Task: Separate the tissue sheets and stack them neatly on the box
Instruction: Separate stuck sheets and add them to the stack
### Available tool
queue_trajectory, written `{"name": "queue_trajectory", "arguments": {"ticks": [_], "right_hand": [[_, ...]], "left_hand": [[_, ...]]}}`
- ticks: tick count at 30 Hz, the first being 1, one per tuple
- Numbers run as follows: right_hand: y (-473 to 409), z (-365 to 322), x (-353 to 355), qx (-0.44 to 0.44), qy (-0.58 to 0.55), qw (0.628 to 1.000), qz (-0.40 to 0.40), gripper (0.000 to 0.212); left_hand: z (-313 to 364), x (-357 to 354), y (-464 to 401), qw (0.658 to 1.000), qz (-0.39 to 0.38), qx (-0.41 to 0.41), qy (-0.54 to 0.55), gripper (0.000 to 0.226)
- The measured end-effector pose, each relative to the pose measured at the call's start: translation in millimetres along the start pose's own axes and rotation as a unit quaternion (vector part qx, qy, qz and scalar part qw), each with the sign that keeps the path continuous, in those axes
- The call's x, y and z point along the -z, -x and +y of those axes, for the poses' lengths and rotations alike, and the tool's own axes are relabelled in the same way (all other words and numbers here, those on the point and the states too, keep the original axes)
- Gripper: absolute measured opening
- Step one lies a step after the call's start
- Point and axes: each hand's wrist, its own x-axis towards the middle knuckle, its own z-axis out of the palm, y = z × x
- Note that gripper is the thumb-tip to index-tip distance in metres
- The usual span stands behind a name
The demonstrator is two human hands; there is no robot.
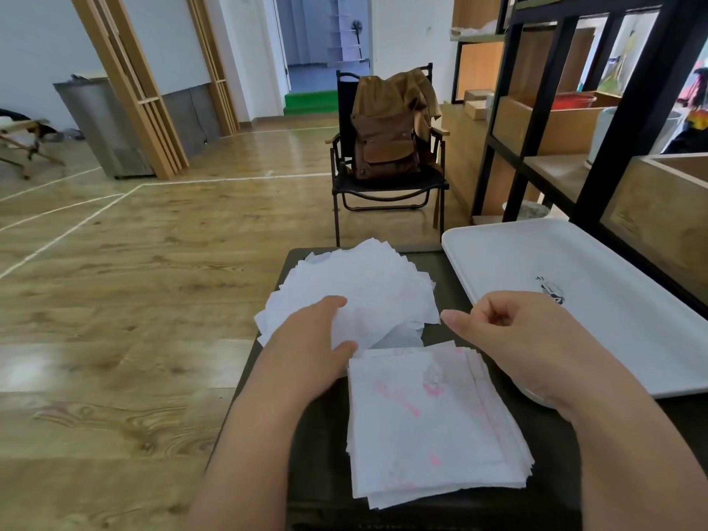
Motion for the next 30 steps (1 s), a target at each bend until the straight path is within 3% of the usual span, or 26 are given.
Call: {"name": "queue_trajectory", "arguments": {"ticks": [4, 8, 12, 17, 20, 22, 24, 27, 30], "right_hand": [[0, 1, -1, 0.006, -0.002, 1.000, -0.006, 0.042], [-1, 2, -2, 0.011, -0.019, 1.000, -0.002, 0.042], [-2, 3, -4, 0.010, -0.024, 1.000, -0.004, 0.043], [0, 0, -4, 0.023, -0.029, 0.999, 0.010, 0.039], [3, -8, -4, 0.051, -0.082, 0.995, 0.018, 0.024], [6, -15, -5, 0.068, -0.142, 0.988, 0.005, 0.012], [10, -22, -6, 0.088, -0.186, 0.978, -0.020, 0.018], [14, -30, -10, 0.117, -0.227, 0.966, -0.045, 0.036], [17, -35, -13, 0.131, -0.267, 0.953, -0.058, 0.041]], "left_hand": [[-4, -12, -9, 1.000, -0.008, 0.014, -0.018, 0.060], [-6, -15, -9, 0.997, 0.069, -0.019, 0.004, 0.030], [-3, -13, -8, 0.988, 0.149, -0.030, -0.032, 0.024], [10, 2, -2, 0.972, 0.214, -0.019, 0.094, 0.020], [24, 23, 7, 0.915, 0.226, 0.009, 0.334, 0.023], [37, 40, 15, 0.835, 0.173, 0.031, 0.522, 0.025], [45, 53, 23, 0.775, 0.134, 0.031, 0.617, 0.025], [51, 60, 30, 0.749, 0.103, 0.015, 0.655, 0.021], [52, 56, 30, 0.782, 0.130, 0.022, 0.609, 0.022]]}}
